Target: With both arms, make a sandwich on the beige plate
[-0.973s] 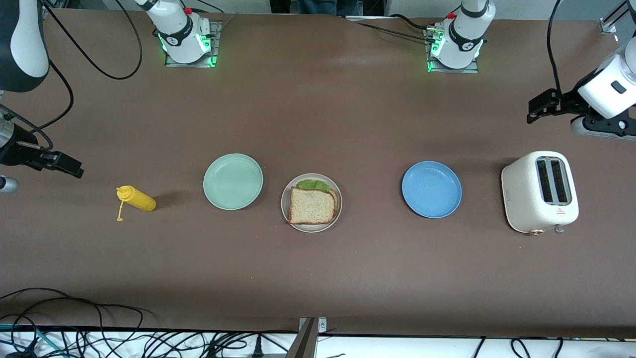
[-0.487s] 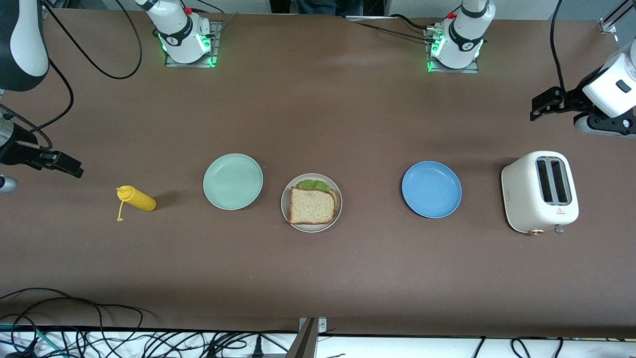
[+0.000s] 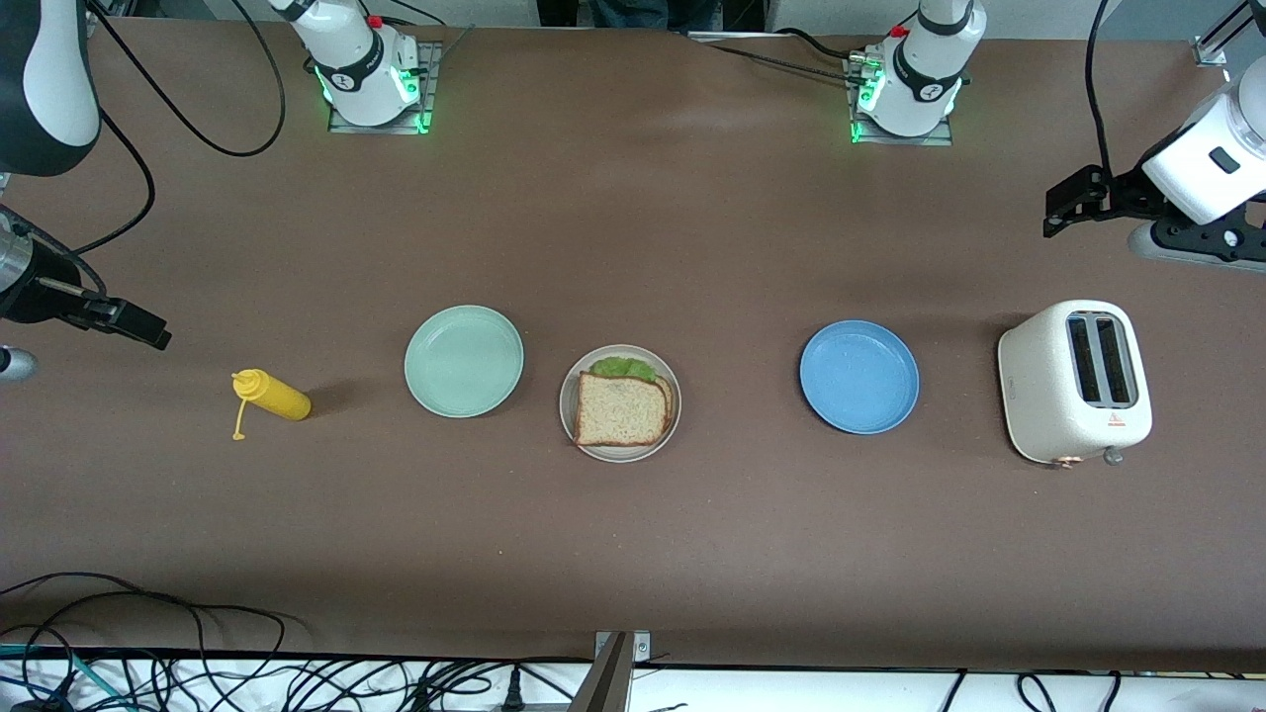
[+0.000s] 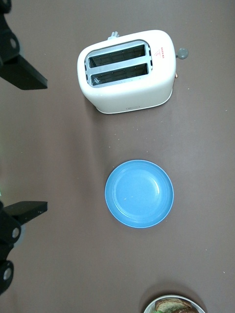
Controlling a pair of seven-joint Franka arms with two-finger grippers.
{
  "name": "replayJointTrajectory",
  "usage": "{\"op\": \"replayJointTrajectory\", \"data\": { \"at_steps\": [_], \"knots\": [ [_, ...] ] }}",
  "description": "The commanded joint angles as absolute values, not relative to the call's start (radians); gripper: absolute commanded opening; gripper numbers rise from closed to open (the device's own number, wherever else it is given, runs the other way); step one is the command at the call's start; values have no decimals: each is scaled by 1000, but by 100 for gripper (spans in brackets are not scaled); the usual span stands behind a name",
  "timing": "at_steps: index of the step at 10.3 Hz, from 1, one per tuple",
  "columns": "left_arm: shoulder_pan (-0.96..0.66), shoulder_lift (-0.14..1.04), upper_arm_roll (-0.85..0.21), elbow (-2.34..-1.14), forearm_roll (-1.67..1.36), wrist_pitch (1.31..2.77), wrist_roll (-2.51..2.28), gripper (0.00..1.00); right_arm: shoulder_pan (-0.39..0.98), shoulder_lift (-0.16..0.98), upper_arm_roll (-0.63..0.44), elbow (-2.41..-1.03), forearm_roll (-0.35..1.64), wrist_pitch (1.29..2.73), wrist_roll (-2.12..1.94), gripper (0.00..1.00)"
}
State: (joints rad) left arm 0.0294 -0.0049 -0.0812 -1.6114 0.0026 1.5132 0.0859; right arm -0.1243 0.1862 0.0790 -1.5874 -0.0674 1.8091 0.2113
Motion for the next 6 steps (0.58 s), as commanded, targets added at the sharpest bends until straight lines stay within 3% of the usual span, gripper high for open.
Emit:
{"op": "replayJointTrajectory", "data": {
  "at_steps": [1, 6],
  "knots": [
    [37, 8, -80, -1580, 37, 1494, 78, 100, -132, 161, 87, -1598, -58, 1804, 230, 100],
    [37, 20, -78, -1565, 23, 1497, 78, 100, -132, 166, 86, -1585, -38, 1810, 233, 100]
  ]
}}
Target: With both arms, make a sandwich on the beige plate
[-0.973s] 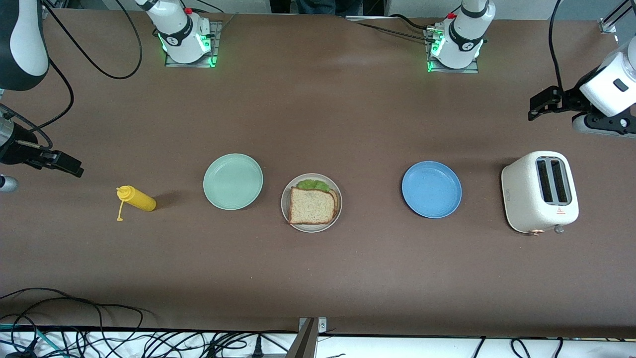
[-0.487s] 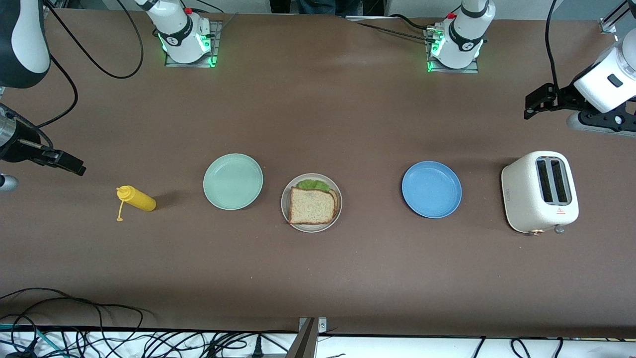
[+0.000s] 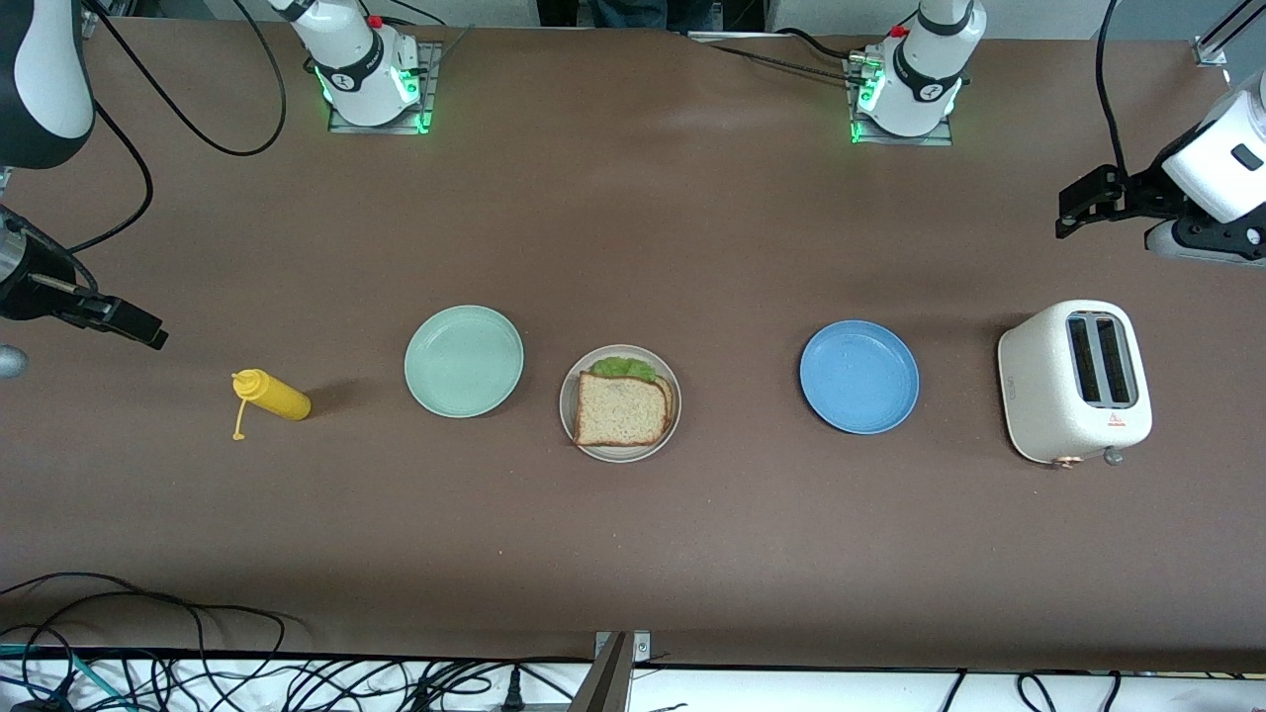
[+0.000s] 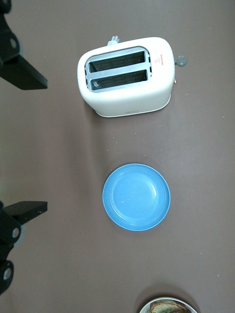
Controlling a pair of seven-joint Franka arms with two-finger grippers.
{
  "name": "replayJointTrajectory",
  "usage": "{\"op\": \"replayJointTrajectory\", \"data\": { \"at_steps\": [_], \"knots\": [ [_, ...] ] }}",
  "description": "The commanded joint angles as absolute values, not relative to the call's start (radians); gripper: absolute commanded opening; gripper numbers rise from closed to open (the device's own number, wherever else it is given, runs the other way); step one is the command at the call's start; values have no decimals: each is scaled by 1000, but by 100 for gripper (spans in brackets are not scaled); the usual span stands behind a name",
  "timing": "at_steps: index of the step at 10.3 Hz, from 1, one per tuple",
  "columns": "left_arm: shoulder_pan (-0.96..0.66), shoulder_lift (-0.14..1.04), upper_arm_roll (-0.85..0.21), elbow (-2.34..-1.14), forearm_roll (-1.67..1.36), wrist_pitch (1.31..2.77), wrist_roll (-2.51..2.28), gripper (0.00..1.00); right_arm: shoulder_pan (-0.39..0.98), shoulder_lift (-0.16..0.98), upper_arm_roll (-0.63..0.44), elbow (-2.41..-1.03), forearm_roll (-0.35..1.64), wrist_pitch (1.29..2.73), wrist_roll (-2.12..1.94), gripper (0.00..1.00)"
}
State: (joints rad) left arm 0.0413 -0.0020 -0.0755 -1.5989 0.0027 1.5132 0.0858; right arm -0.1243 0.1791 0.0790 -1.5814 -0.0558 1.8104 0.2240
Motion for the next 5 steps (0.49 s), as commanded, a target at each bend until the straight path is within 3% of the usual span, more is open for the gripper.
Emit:
{"op": "replayJointTrajectory", "data": {
  "at_steps": [1, 5],
  "knots": [
    [35, 21, -80, -1556, 26, 1497, 78, 100, -132, 166, 86, -1583, -38, 1810, 232, 100],
    [40, 32, -78, -1552, 26, 1497, 78, 100, -130, 169, 84, -1568, -16, 1806, 232, 100]
  ]
}}
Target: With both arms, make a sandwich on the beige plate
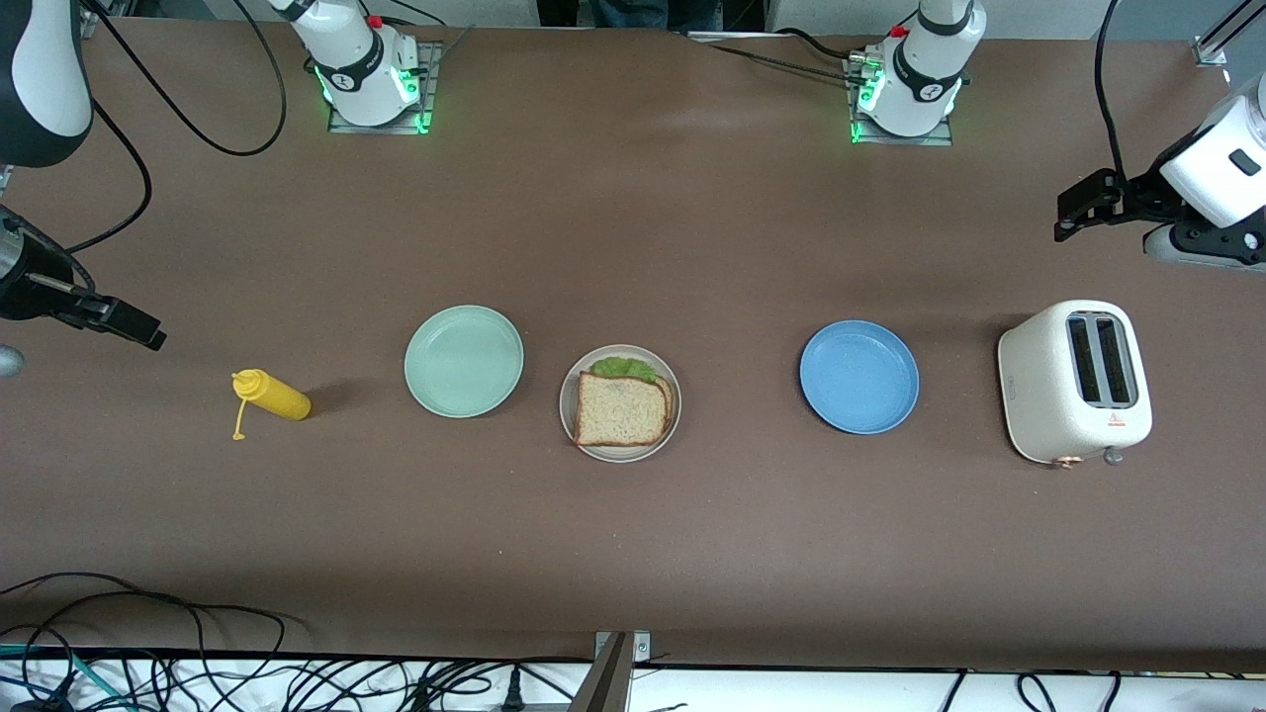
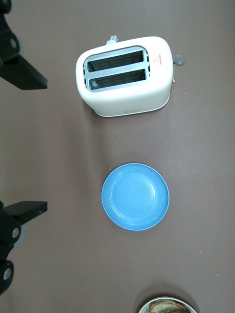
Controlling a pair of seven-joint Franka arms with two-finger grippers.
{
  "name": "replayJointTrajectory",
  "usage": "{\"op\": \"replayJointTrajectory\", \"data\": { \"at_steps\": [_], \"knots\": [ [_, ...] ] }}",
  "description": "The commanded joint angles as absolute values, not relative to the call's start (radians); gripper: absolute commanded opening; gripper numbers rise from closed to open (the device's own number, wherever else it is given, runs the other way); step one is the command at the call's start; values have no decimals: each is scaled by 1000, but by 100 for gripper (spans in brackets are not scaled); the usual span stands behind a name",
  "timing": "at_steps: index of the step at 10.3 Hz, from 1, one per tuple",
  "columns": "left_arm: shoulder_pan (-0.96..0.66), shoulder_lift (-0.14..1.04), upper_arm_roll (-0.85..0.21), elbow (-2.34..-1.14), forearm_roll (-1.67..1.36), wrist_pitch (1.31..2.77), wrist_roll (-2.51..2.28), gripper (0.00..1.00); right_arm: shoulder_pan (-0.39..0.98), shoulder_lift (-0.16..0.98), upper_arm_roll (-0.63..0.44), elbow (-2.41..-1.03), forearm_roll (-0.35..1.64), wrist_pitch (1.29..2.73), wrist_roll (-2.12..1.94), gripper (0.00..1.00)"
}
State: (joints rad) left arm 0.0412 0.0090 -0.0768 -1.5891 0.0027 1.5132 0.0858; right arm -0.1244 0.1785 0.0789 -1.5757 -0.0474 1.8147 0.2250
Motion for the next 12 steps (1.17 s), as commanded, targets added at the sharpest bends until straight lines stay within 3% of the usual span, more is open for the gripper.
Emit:
{"op": "replayJointTrajectory", "data": {
  "at_steps": [1, 12],
  "knots": [
    [40, 32, -78, -1552, 26, 1497, 78, 100, -130, 169, 84, -1553, 9, 1805, 250, 100],
    [71, 32, -77, -1552, 23, 1497, 91, 100, -126, 169, 87, -1542, 8, 1805, 258, 100]
  ]
}}
